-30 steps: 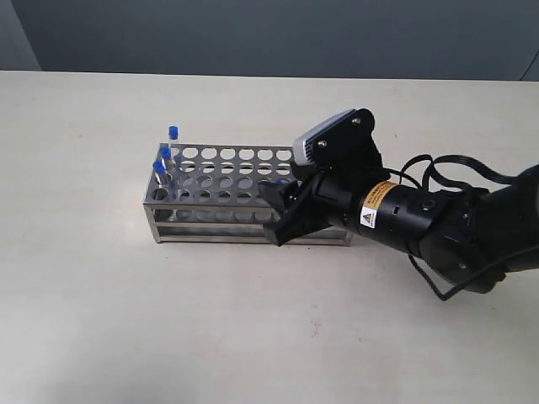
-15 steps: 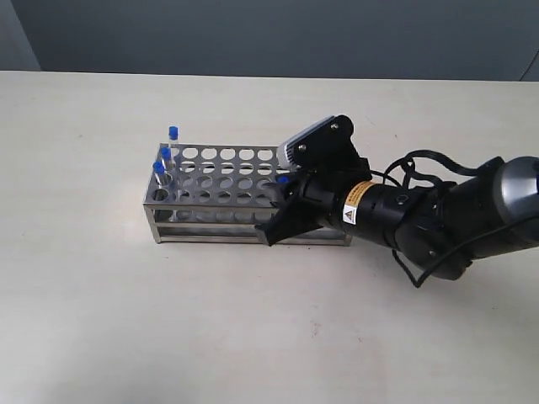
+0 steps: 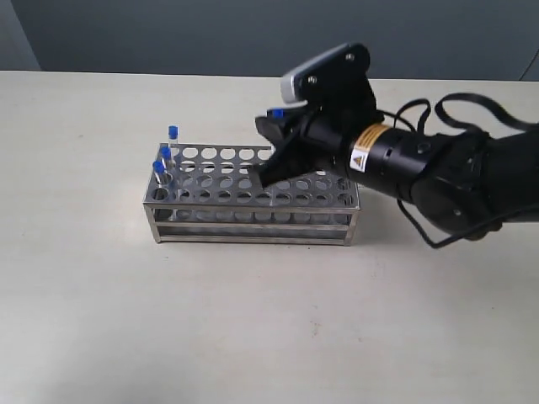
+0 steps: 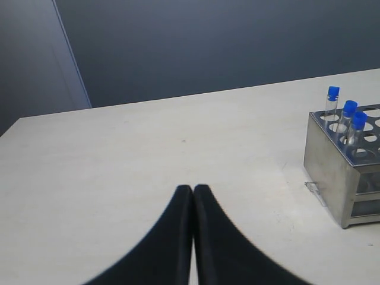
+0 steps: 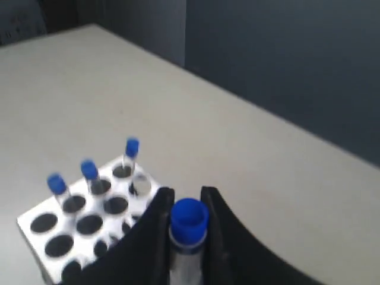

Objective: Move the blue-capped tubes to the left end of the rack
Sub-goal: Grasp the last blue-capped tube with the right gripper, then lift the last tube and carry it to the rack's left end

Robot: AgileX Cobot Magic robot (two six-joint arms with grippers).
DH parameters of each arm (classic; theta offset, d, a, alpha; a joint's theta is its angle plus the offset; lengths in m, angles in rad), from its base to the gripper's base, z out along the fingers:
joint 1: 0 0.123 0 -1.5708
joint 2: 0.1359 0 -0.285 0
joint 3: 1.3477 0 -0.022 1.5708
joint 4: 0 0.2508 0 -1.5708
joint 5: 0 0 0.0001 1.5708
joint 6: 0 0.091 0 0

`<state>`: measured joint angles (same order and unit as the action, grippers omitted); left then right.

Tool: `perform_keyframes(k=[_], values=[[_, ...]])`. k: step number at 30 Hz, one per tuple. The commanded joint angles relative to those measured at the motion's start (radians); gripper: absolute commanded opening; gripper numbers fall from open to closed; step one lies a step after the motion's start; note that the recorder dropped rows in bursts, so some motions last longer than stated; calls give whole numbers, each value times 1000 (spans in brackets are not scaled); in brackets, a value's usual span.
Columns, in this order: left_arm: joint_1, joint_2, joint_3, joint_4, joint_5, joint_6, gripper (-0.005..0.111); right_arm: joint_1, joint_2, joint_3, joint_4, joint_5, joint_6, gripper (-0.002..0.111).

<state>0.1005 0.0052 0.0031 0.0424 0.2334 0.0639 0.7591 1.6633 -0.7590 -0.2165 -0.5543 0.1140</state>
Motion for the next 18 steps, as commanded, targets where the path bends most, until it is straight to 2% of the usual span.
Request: perform_keyframes(k=[1, 5, 7, 13, 18], values=[[-4, -5, -3, 1, -2, 0, 1, -1, -27, -79, -116, -13, 57, -1], [-4, -5, -3, 1, -2, 0, 1, 5, 8, -129, -305, -13, 260, -1], [-4, -5, -3, 1, -2, 0, 1, 40, 49, -160, -374, -17, 315, -1], [-4, -5, -3, 1, -2, 0, 1, 156, 176, -252, -384, -22, 311, -1], [-4, -5, -3, 1, -2, 0, 1, 162, 225, -317, -388, -16, 306, -1]])
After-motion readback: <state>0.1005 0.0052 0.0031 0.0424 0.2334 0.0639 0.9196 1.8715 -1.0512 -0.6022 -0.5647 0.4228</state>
